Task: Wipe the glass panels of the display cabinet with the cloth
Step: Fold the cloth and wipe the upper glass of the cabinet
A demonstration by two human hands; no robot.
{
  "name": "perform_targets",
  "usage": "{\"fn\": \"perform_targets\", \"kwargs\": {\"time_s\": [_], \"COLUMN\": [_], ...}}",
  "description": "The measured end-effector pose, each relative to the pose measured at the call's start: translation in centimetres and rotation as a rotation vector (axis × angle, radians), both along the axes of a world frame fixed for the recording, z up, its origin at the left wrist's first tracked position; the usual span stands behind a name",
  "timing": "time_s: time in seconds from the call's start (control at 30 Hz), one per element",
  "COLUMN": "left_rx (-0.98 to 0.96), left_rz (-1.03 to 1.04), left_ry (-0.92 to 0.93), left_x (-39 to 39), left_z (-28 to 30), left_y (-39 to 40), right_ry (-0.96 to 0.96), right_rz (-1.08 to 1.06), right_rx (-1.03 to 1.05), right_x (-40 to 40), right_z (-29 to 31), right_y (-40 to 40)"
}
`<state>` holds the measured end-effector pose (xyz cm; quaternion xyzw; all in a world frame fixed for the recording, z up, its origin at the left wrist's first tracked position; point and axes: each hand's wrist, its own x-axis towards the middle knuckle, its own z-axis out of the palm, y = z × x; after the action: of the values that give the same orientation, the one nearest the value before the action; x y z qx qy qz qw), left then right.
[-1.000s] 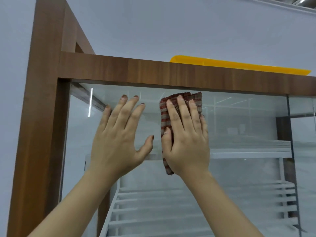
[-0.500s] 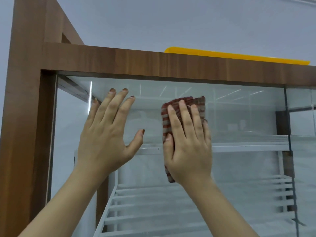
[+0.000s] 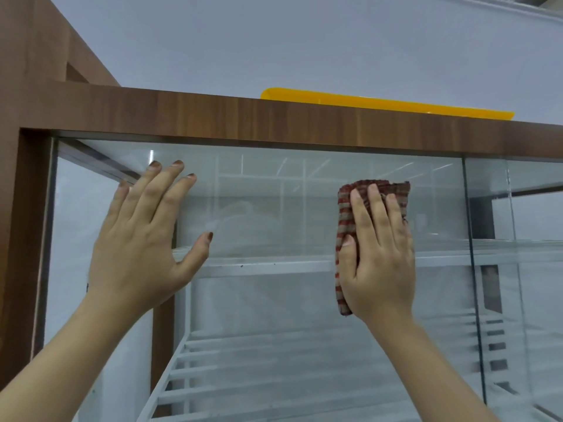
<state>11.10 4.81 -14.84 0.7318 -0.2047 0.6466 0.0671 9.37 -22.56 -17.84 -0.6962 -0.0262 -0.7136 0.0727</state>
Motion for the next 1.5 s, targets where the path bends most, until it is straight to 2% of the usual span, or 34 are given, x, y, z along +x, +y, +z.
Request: {"fn": "perform_targets", "kwargs": {"time_s": [0.2,0.43,0.6,0.7,0.87,1.1,1.3,1.5], "left_rx": [-0.063,0.073,0.011,-0.002,0.009,-0.016,-0.028,-0.03], "left_rz": [-0.023,-0.072,-0.106,-0.094,-0.027,-0.026,-0.019,-0.02], "left_ry": [0.007,-0.026,0.006,0.005,-0.023,-0.026,-0.03,-0.048], "left_x": [-0.8,-2.2,-1.8,-1.2,-0.6,-0.8,-0.9,-0.9], "left_z": [0.0,-0.5,0.0,0.2,-0.2,-0.1,-0.2,-0.2], "left_y": [-1.5,-12.7,-16.7,-17.2,-17.3,-17.6,-17.6,-17.6], "right_ry": [-0.006,0.029,0.032,0.041,0.04,0.016,0.034,0.037], "right_rz": [0.042,0.066,0.071,0.077,0.057,0.032,0.03,0.045], "right_rx": [0.006,-0.044,-0.127,-0.162,-0.109,0.071,-0.155,-0.114], "right_x": [0.0,-0.2,-0.5,-0.6,-0.8,-1.0,-0.9,-1.0], "right_z": [-0.4,-0.5,0.1,1.3,3.6,0.7,0.5,4.5], "right_y": [0.0,-0.7,-2.2,-3.8,-9.1,-13.6,-9.5,-13.0]}}
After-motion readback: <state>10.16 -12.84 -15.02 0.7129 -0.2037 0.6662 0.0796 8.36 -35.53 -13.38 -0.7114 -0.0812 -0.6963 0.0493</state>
